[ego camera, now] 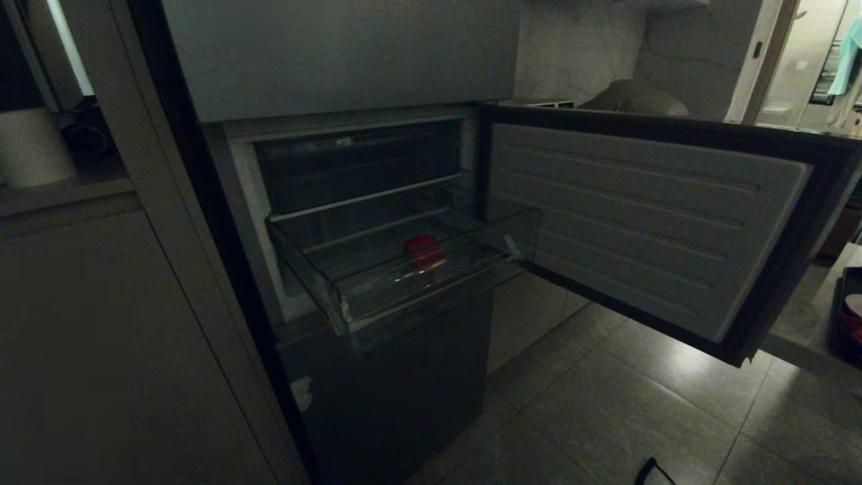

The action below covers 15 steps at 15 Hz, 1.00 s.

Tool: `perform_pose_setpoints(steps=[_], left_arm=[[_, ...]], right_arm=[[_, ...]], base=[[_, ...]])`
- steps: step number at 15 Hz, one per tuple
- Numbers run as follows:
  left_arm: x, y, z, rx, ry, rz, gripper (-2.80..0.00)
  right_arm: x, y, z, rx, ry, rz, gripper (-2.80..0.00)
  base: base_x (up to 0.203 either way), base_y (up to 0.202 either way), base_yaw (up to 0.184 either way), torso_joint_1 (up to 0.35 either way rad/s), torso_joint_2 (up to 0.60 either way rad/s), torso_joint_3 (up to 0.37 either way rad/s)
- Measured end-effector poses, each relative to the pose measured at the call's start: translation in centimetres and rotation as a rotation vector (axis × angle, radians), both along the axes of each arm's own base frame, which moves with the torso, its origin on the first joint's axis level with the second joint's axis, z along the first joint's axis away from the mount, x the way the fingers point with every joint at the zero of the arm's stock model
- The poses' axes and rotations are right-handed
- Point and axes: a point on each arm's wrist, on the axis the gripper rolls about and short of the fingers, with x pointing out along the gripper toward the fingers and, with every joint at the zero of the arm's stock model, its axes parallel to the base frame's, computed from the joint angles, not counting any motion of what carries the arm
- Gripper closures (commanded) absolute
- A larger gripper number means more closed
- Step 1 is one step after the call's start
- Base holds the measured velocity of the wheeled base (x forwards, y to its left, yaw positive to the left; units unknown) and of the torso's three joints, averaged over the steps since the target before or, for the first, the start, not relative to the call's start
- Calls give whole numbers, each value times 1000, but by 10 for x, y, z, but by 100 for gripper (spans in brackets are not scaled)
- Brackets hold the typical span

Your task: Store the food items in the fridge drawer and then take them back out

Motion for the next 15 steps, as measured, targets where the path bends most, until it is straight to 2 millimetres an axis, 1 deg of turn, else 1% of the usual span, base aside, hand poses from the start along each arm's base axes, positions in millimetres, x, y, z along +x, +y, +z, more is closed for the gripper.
perform_pose_setpoints(steps=[7,10,13,15], left_arm=[[0,0,0,0,0,0,0],[0,0,0,0,0,0,0],[0,0,0,0,0,0,0],[0,0,0,0,0,0,0]], right_arm=[[36,-88,-24,-30,-147,65,0],[42,-122,-46,-20,-154,40,0],[44,-148,-68,7,-171,29,0],[47,-156,-79,29,-190,52,0]], base=[[0,0,0,0,0,0],[0,0,0,0,0,0],[0,0,0,0,0,0],[0,0,0,0,0,0]])
